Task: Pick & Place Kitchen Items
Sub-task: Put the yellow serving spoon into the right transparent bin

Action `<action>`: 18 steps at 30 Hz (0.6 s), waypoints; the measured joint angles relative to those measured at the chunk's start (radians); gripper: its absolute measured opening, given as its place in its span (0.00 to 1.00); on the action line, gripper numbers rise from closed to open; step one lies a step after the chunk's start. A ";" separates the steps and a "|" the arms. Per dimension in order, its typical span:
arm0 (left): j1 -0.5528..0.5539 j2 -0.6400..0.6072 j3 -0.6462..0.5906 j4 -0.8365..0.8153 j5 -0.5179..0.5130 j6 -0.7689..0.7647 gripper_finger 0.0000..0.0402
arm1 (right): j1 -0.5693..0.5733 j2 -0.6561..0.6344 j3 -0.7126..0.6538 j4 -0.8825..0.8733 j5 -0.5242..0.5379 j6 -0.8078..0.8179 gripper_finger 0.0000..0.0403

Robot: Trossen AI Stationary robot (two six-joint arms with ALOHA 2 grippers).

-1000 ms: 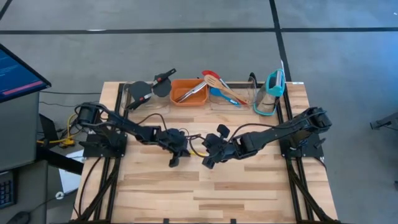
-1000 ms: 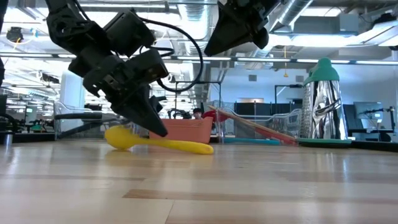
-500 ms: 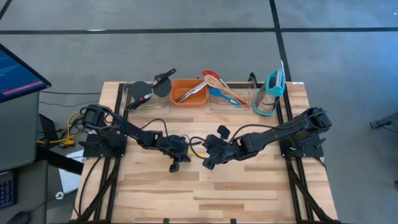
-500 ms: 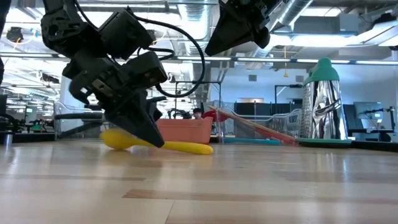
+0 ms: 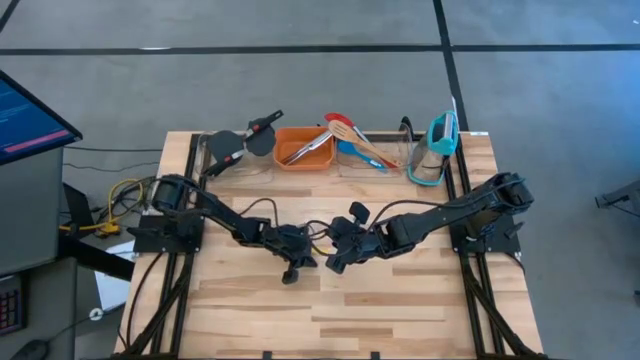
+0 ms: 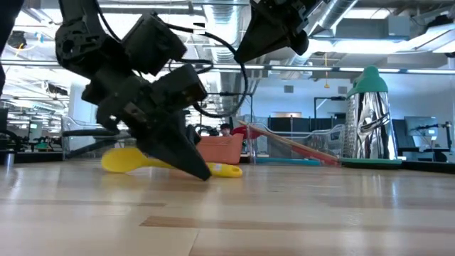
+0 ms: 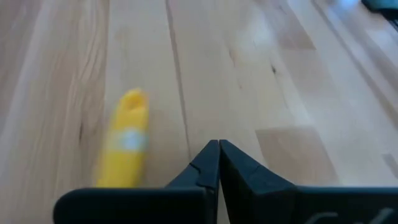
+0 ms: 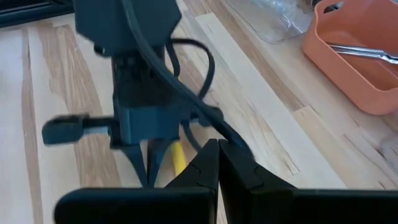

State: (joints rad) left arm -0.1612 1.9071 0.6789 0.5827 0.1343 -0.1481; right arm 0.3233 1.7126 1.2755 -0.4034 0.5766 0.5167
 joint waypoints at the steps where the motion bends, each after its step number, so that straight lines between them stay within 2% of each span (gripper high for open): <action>1: -0.002 0.017 0.016 0.007 -0.015 -0.007 0.01 | -0.001 0.000 0.000 0.000 0.000 0.000 0.00; 4: -0.002 0.056 0.050 0.025 -0.072 -0.014 0.01 | -0.004 0.000 0.000 0.000 0.000 0.000 0.00; 9: 0.012 0.093 0.085 0.045 -0.102 -0.010 0.01 | -0.002 0.000 0.000 0.000 0.000 0.000 0.00; 18: 0.061 0.096 0.094 0.047 -0.251 0.048 0.01 | -0.003 0.000 0.000 0.000 0.000 0.000 0.00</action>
State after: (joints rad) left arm -0.1001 2.0030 0.7731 0.6296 -0.1171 -0.0996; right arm 0.3206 1.7126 1.2755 -0.4030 0.5770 0.5167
